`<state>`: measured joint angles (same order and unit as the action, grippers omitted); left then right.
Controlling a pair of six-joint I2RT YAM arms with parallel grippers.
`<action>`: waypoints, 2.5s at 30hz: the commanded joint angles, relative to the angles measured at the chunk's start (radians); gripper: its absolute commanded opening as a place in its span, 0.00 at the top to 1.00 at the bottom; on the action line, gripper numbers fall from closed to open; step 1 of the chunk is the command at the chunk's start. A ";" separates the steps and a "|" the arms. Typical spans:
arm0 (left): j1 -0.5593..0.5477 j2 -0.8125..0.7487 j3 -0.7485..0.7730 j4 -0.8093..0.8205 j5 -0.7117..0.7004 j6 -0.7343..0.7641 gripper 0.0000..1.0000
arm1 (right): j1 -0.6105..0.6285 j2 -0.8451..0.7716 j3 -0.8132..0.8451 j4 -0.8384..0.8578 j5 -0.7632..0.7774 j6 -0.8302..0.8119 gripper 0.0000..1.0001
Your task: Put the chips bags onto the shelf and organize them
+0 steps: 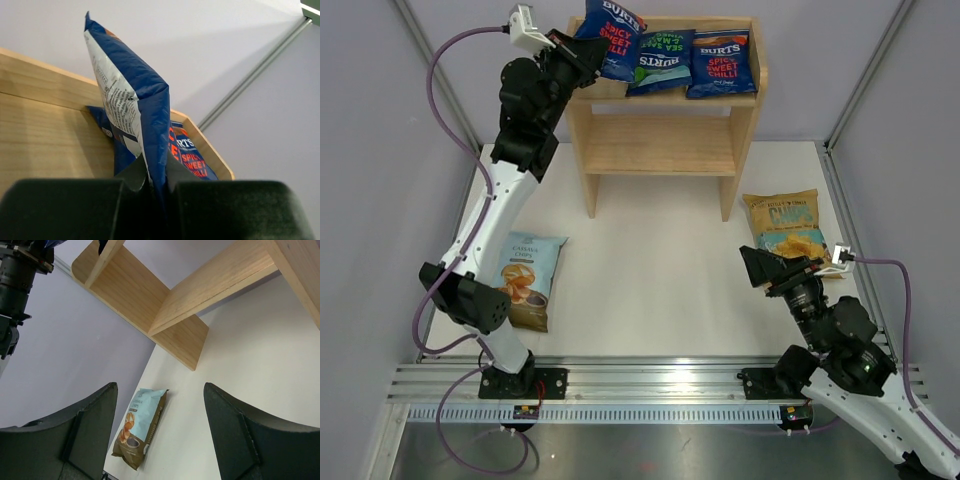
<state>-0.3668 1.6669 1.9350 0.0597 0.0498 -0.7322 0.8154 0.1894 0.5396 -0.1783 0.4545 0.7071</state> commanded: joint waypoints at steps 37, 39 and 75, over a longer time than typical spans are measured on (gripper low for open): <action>0.031 0.123 0.156 -0.280 -0.045 -0.110 0.52 | 0.002 -0.044 0.100 -0.096 -0.008 0.031 0.23; 0.031 0.113 0.168 -0.313 -0.045 -0.105 0.46 | 0.002 -0.042 0.102 -0.096 -0.010 0.032 0.23; 0.094 -0.266 -0.198 -0.489 -0.014 0.054 0.01 | 0.002 0.202 0.263 -0.225 -0.065 -0.032 0.10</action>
<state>-0.2829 1.4914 1.7912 -0.4324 0.0147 -0.7307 0.8154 0.3538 0.7502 -0.3988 0.4114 0.7177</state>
